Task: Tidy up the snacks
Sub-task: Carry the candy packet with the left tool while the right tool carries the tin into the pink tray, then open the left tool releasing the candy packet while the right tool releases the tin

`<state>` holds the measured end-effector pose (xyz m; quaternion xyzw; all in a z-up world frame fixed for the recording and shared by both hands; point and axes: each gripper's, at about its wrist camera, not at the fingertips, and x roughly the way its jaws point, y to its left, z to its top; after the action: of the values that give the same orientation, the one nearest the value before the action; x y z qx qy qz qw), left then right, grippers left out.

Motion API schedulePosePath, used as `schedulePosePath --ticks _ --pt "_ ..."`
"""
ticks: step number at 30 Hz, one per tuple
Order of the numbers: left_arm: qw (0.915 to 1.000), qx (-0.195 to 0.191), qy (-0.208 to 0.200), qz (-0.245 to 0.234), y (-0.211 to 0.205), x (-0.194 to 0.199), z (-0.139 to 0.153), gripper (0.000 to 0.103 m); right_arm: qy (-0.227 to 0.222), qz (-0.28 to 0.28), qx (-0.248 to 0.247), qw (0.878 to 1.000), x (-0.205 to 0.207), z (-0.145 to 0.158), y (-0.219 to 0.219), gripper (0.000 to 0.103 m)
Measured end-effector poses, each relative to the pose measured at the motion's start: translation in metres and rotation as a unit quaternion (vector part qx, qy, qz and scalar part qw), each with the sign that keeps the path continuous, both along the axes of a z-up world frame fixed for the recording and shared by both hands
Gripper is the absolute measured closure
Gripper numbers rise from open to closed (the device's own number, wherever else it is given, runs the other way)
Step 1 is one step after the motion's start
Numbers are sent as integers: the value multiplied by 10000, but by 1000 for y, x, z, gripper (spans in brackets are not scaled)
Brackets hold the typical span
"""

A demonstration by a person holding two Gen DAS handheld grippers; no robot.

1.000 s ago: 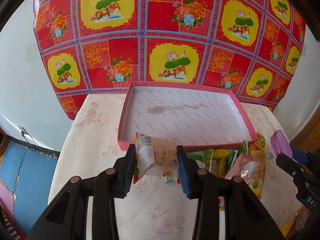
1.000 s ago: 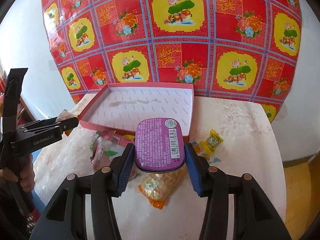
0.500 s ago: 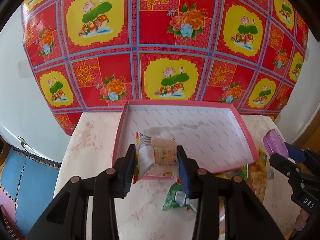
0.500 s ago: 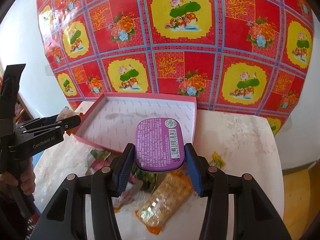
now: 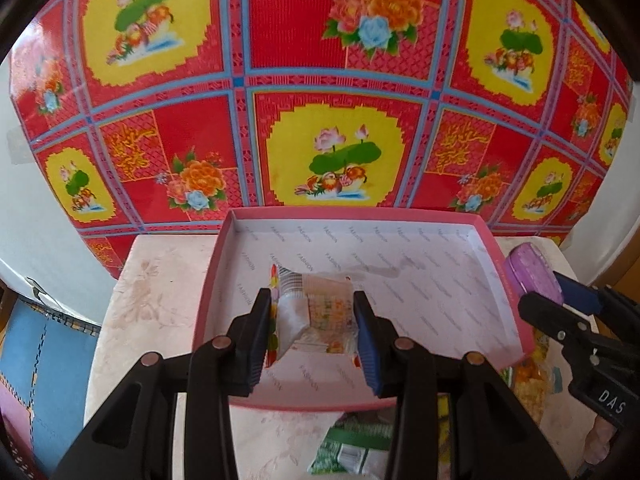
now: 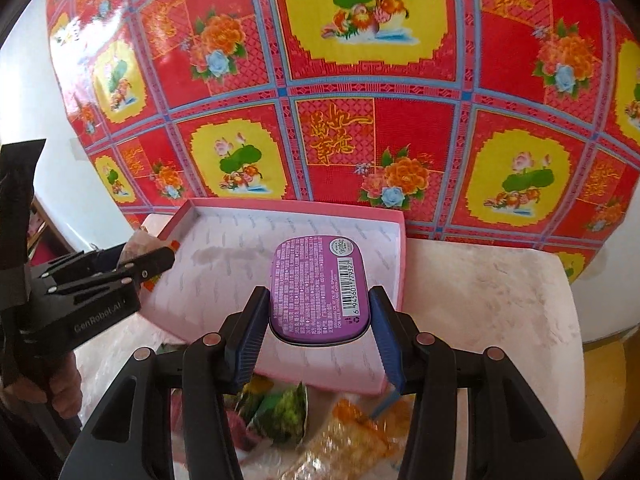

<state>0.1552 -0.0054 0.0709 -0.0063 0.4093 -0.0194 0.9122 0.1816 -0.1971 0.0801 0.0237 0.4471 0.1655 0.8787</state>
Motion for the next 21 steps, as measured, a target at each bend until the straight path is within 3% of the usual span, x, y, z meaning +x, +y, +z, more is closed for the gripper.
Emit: schedulePosePath --ticks 21 --pt "9992 -42 392 30 -3 59 -46 62 468 62 -152 9988 42 -51 26 52"
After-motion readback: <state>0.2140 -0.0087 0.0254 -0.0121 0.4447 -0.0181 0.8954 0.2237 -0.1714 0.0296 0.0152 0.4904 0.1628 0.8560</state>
